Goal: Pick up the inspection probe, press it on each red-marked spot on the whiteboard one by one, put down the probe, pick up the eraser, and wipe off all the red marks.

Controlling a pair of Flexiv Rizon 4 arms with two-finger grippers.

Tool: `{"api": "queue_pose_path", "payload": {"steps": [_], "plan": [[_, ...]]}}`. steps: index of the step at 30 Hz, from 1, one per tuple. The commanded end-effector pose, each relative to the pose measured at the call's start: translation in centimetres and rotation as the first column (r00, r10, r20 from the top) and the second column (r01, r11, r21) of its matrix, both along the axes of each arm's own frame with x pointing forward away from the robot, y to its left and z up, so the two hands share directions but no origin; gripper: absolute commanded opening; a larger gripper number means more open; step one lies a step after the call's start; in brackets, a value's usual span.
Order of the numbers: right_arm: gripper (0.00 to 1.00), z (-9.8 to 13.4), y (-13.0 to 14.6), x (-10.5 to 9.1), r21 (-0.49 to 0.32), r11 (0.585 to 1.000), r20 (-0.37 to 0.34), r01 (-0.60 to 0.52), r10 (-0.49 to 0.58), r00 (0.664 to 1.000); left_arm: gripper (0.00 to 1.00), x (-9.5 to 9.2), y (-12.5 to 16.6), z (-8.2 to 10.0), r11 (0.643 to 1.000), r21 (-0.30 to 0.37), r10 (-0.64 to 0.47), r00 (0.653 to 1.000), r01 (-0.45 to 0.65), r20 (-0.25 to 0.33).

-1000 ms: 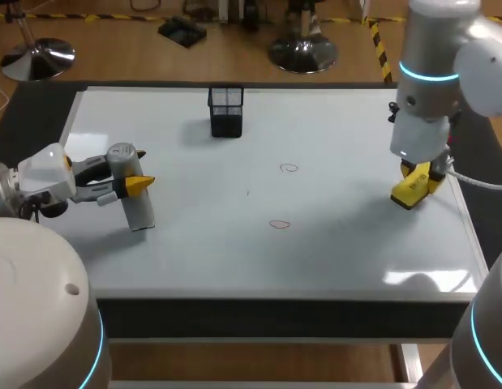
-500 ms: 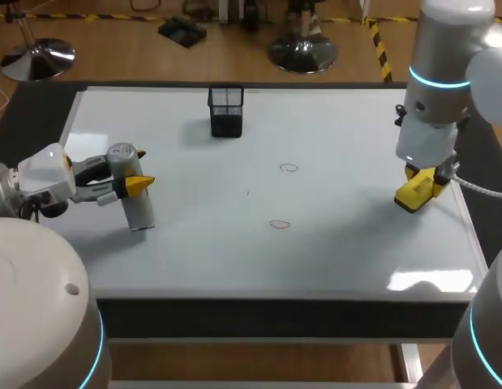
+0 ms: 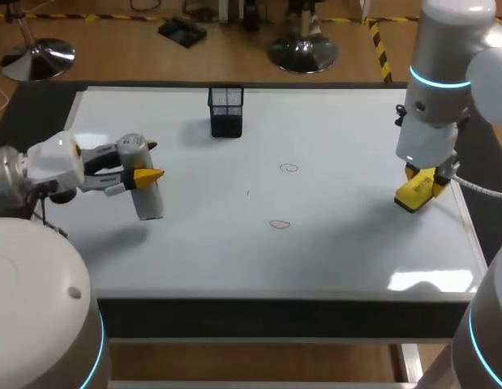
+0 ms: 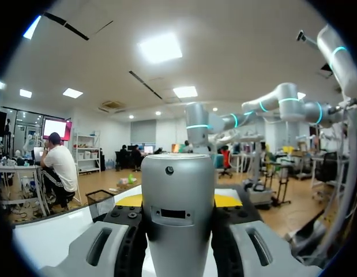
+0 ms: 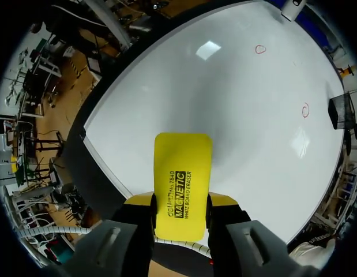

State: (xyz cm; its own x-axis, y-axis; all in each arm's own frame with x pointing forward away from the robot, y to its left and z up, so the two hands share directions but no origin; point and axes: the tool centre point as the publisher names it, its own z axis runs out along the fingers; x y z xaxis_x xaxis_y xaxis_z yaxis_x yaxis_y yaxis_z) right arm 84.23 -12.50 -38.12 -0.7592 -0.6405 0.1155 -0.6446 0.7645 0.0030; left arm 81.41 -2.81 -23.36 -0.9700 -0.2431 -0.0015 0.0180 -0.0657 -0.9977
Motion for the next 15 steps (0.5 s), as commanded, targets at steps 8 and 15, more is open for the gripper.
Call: {"api": "queue_pose_path", "payload": {"steps": [8, 15], "plan": [[0.00, 0.1, -0.1, 0.0, -0.002, 1.000, 0.001, -0.002, 0.002, 1.000, 0.00, 3.6, -6.9, 2.3, 0.975, 0.021, -0.220, 0.974, 0.220, 0.044], [0.00, 0.1, -0.1, 0.0, -0.002, 1.000, 0.001, -0.002, 0.002, 1.000, 0.00, 5.0, -12.0, 2.6, 0.953, 0.007, -0.302, 0.952, 0.302, 0.040]]}}
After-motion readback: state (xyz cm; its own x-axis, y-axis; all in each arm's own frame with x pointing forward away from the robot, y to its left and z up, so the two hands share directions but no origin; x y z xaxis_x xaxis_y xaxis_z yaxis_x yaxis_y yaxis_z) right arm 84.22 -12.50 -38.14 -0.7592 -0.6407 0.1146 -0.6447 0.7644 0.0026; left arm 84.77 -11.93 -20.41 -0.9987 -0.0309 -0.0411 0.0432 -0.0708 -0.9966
